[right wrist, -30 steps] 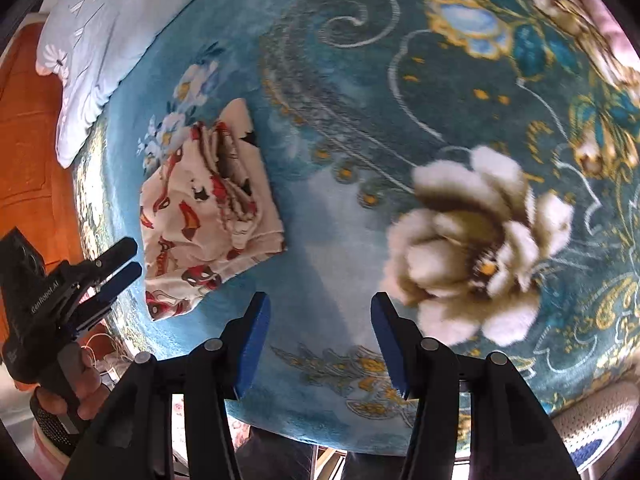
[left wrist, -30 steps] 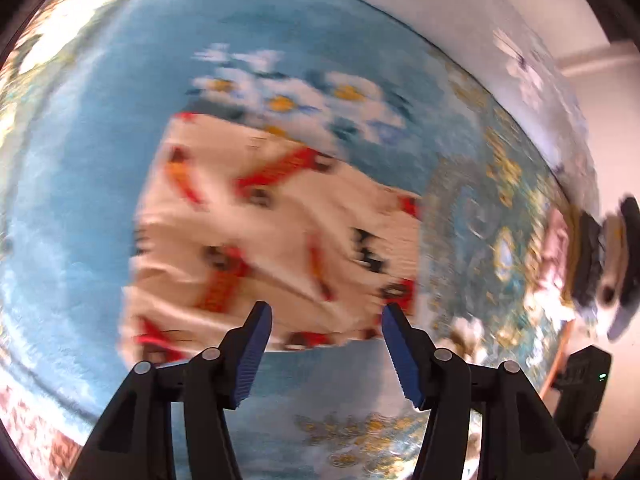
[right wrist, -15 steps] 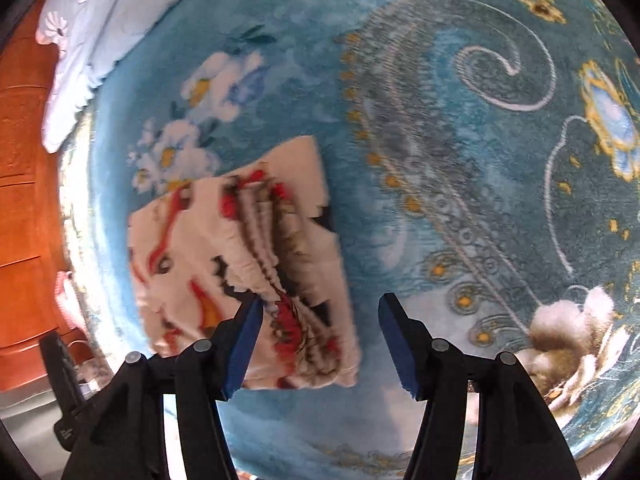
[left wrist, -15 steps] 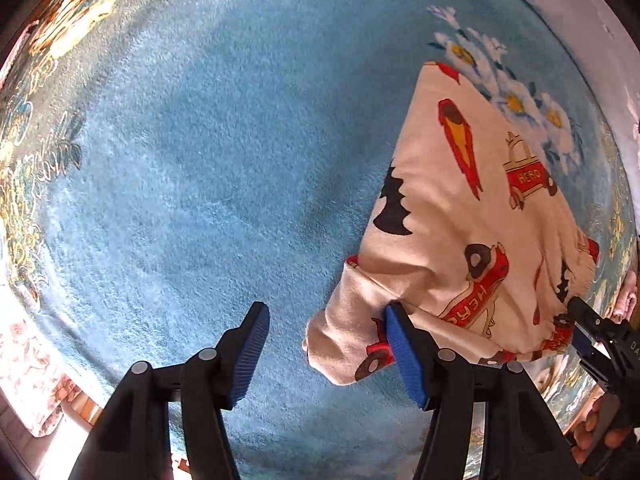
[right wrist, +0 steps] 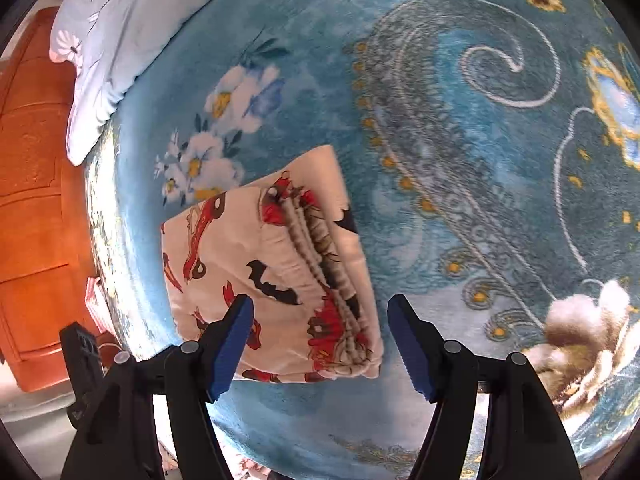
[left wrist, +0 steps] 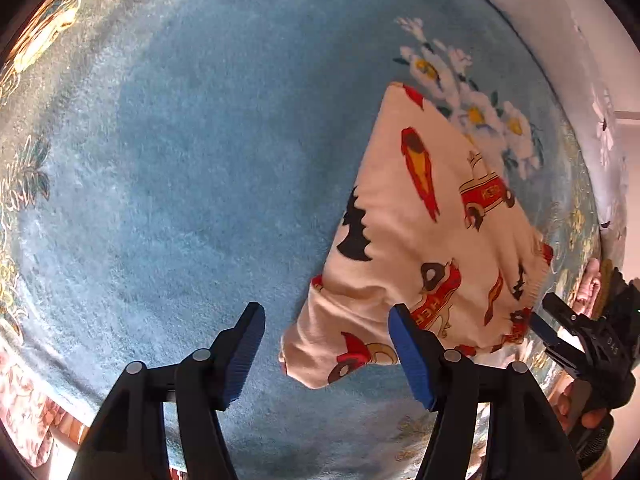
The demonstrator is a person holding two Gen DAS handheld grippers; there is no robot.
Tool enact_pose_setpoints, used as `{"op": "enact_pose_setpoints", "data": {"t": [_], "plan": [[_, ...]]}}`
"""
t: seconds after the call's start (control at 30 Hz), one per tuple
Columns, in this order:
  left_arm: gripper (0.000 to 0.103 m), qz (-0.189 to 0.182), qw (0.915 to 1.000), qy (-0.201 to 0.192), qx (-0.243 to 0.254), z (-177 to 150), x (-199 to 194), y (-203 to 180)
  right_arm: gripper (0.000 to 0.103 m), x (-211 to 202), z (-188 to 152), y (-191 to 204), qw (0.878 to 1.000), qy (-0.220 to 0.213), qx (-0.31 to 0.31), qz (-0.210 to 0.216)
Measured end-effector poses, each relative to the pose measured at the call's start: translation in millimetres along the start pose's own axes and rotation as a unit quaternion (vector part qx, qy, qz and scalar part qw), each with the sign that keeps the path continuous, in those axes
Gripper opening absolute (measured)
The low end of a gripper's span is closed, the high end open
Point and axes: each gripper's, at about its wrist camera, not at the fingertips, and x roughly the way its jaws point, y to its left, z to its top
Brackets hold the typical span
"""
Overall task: Fold clothes
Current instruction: 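Grasp the folded waistband edge with the right gripper while the left gripper grasps the pants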
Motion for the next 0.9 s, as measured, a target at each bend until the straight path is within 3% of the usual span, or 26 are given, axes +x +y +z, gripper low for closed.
{"op": "enact_pose_setpoints", "data": {"t": [0.2, 0.33, 0.43, 0.47, 0.53, 0.57, 0.63, 0.77, 0.9], "plan": [[0.068, -0.015, 0.9995, 0.0, 0.028, 24.0, 14.8, -9.0, 0.071, 17.4, 16.1, -9.3, 1.0, 0.002, 0.017, -0.005], [0.068, 0.004, 0.9992, 0.02, 0.036, 29.2, 35.2, -11.3, 0.073, 20.8, 19.3, -15.4, 0.999, 0.002, 0.037, 0.005], [0.067, 0.005, 0.9994, 0.013, 0.031, 26.6, 35.5, -9.3, 0.071, 19.3, 17.3, -13.5, 0.999, -0.002, 0.036, 0.004], [0.063, 0.003, 0.9995, 0.01, 0.03, 24.6, 34.0, -8.6, 0.069, 20.5, 15.4, -11.7, 0.999, -0.003, 0.037, 0.007], [0.049, -0.008, 0.9996, 0.008, 0.025, 20.4, 31.1, -7.5, 0.047, 21.7, 13.1, -9.8, 0.999, 0.002, 0.041, 0.009], [0.041, -0.01, 0.9996, 0.009, 0.024, 18.6, 29.9, -8.2, 0.043, 22.2, 12.0, -9.0, 0.999, 0.004, 0.043, 0.009], [0.035, 0.01, 0.9994, 0.004, 0.033, 15.0, 26.5, -14.3, 0.031, 19.8, 10.5, -6.6, 0.999, 0.004, 0.043, 0.011], [0.017, 0.048, 0.9968, -0.01, 0.063, 3.3, 12.4, -30.6, 0.024, 4.5, 5.4, -5.2, 0.998, 0.0, 0.047, 0.048], [0.015, 0.042, 0.9959, -0.027, 0.075, -17.7, -15.3, -39.8, 0.024, -14.1, -7.4, -4.9, 0.997, -0.004, 0.037, 0.07]]}}
